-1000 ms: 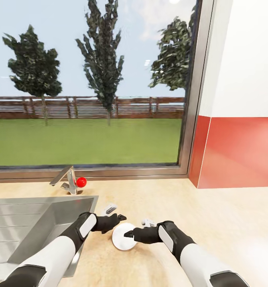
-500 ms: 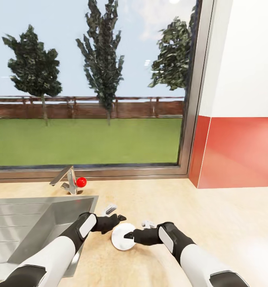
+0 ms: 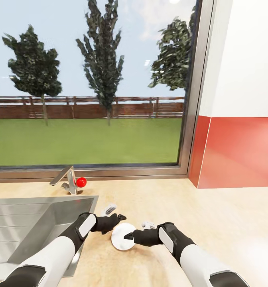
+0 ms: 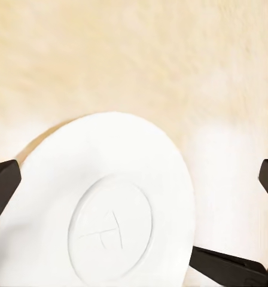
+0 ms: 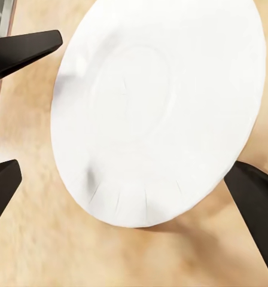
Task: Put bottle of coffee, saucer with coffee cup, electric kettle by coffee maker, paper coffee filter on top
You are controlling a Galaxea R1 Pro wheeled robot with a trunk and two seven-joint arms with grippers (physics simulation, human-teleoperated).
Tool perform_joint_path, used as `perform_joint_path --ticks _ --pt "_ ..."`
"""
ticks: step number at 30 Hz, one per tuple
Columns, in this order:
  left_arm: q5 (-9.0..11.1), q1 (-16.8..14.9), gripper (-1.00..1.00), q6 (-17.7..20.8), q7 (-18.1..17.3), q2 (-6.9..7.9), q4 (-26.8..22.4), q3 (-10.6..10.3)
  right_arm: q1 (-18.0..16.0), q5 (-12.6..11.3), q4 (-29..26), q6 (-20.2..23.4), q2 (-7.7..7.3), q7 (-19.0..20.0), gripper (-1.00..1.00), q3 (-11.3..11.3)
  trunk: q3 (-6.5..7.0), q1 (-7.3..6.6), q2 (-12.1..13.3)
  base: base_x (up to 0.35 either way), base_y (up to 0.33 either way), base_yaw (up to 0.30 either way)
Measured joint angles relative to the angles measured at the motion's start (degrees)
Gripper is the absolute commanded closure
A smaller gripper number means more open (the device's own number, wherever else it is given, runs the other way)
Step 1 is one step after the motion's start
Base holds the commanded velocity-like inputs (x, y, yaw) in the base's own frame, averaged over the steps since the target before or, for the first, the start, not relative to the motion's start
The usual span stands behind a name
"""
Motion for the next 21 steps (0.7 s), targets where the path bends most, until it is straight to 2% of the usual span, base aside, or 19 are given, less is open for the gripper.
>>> perform_joint_path --ticks 6,15,21 --pt "1.2 0.0 -1.0 0.1 0.1 0.0 0.0 0.0 0.0 0.0 0.0 0.0 0.0 0.0 -1.0 0.0 0.0 0.0 0.0 0.0 0.0 0.0" --pt "1.3 0.0 -1.0 0.1 0.2 0.07 0.0 0.0 0.0 0.1 0.0 0.0 0.0 0.0 -1.0 0.0 0.0 0.0 0.0 0.0 0.0 0.0" --pt "1.5 0.6 -1.0 0.0 3.2 0.06 0.0 0.0 0.0 0.1 0.0 0.0 0.0 0.0 -1.0 0.0 0.0 0.0 0.0 0.0 0.0 0.0"
